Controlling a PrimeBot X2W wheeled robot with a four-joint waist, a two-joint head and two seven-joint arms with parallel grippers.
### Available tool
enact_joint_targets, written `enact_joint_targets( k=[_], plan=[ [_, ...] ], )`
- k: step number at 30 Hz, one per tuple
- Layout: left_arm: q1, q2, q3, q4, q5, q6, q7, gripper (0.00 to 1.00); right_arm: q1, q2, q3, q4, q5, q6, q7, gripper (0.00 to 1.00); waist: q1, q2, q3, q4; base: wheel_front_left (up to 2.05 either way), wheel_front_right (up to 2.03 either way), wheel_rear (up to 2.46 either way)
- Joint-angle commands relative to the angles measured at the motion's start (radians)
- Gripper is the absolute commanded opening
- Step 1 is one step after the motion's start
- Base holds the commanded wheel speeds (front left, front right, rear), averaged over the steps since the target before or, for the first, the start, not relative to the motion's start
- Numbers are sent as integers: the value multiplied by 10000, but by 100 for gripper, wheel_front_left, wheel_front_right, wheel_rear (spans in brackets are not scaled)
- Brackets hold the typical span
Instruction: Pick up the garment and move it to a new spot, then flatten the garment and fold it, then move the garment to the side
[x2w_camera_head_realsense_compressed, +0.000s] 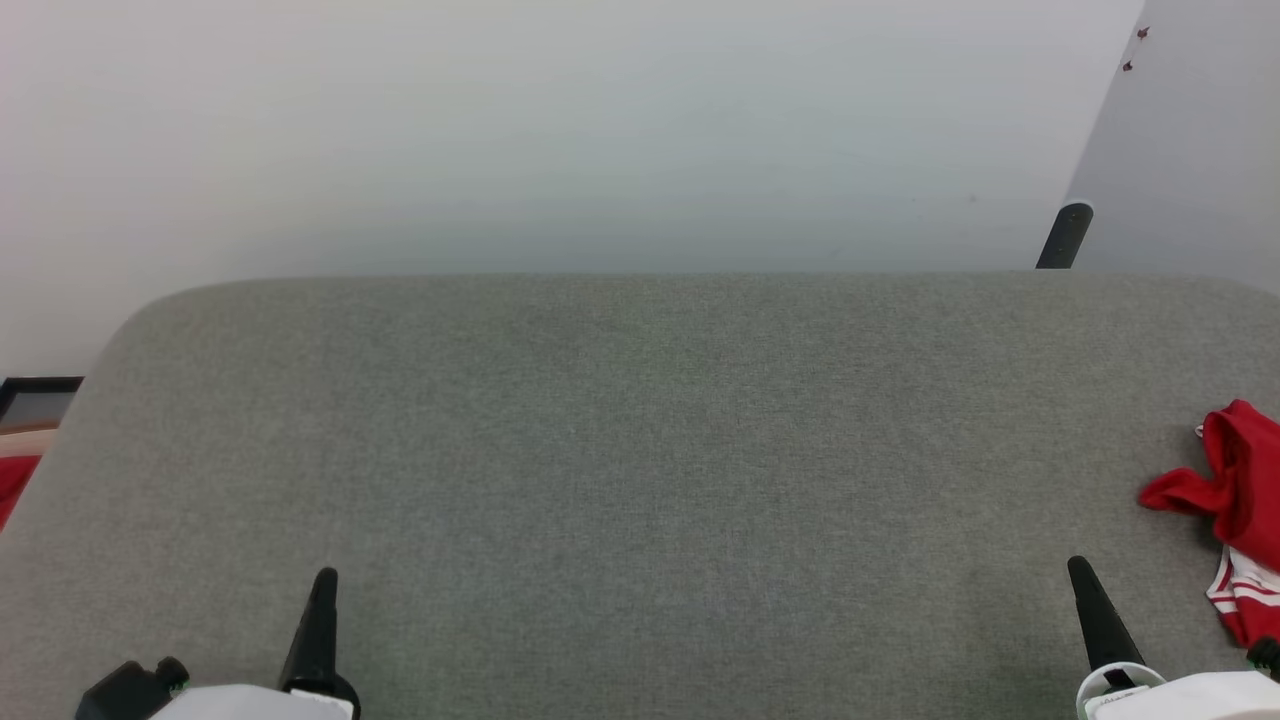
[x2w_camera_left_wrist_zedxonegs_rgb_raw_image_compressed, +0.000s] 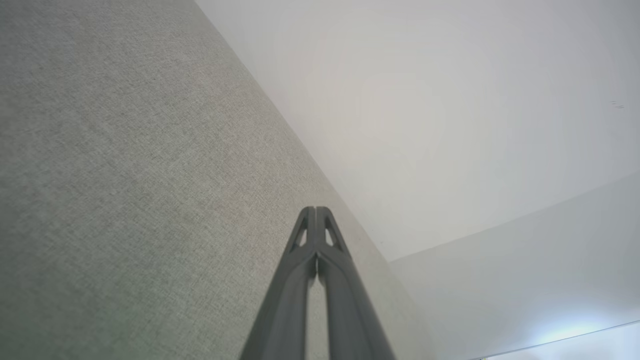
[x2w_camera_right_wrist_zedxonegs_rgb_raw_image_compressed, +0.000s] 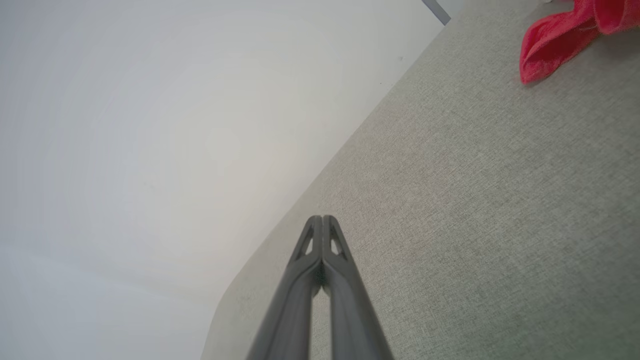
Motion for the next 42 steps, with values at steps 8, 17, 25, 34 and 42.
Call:
enact_joint_targets(
  k=[8, 17, 25, 34, 42],
  plan=[
    [-370, -68, 71, -33, -882, 2, 235, 0, -371, 56, -151, 38, 1007, -4, 193, 0, 0, -1, 49, -31, 0, 0, 0],
    [-540, -183, 101, 11, -1685, 2, 469, 0, -570, 119, -245, 140, 1877, -4, 372, 0, 0, -1, 105, -66, 0, 0, 0],
    [-683, -274, 127, 50, -2339, 2, 660, 0, -723, 176, -326, 229, 2600, -5, 504, 0, 0, -1, 154, -96, 0, 0, 0],
    [-807, -367, 153, 92, -3030, 2, 865, 0, -899, 233, -426, 313, 3354, -6, 665, 0, 0, -1, 210, -131, 0, 0, 0],
    [-937, -455, 174, 130, -3603, 3, 1028, 0, -1039, 284, -495, 396, 3970, -5, 798, 0, 0, -1, 259, -161, 0, 0, 0]
  ],
)
